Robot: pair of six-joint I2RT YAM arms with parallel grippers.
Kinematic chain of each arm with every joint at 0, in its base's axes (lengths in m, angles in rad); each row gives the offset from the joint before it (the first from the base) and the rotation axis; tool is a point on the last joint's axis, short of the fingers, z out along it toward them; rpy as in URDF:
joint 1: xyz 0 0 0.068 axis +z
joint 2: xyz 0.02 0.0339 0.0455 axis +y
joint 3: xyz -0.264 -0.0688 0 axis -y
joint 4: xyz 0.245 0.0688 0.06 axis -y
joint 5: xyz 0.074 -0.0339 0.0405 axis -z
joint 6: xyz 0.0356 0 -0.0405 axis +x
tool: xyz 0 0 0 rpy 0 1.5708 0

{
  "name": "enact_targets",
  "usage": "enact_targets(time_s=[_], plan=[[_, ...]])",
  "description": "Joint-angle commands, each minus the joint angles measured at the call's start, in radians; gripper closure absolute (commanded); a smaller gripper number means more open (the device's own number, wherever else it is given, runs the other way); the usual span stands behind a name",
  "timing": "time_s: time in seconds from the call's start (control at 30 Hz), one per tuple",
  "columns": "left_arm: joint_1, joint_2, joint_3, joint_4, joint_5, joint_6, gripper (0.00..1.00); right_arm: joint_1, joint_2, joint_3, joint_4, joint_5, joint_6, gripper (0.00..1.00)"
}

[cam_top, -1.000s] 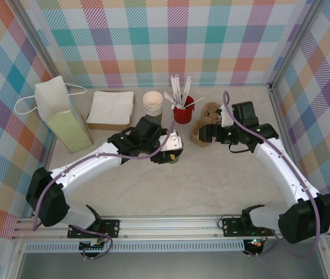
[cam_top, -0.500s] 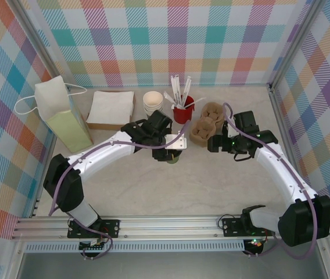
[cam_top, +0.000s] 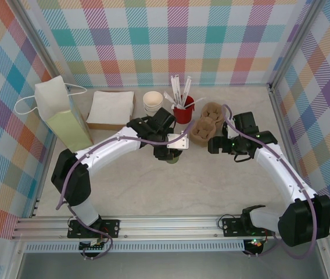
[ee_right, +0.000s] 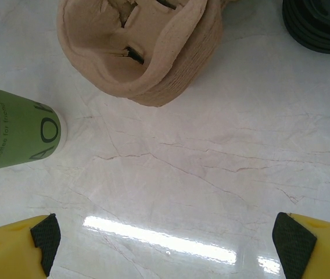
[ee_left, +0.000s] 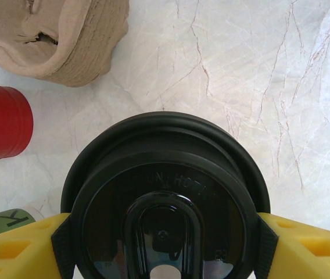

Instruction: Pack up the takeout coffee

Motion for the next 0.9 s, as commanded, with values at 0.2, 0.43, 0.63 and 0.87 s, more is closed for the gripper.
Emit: enact_targets(time_s=[0.2, 0.43, 0.63, 0.87], plan=[[0.013, 0.039, 0.045, -0.045, 0.001, 0.018, 0.2, -0.005, -0.008, -0.006, 0.014, -0.027, -0.016, 0.05], [0.017, 0.045, 0.051, -0.038, -0.013, 0.016, 0.18, -0.005, -0.006, -0.009, 0.021, -0.04, -0.014, 0.05], [0.024, 0.046, 0.06, -0.031, -0.014, 0.011, 0.19, -0.005, -0.008, -0.016, 0.026, -0.05, -0.013, 0.05], [0.031, 0.051, 0.062, -0.023, -0.023, 0.007, 0.19, -0.005, -0.009, -0.018, 0.028, -0.056, -0.013, 0.05]])
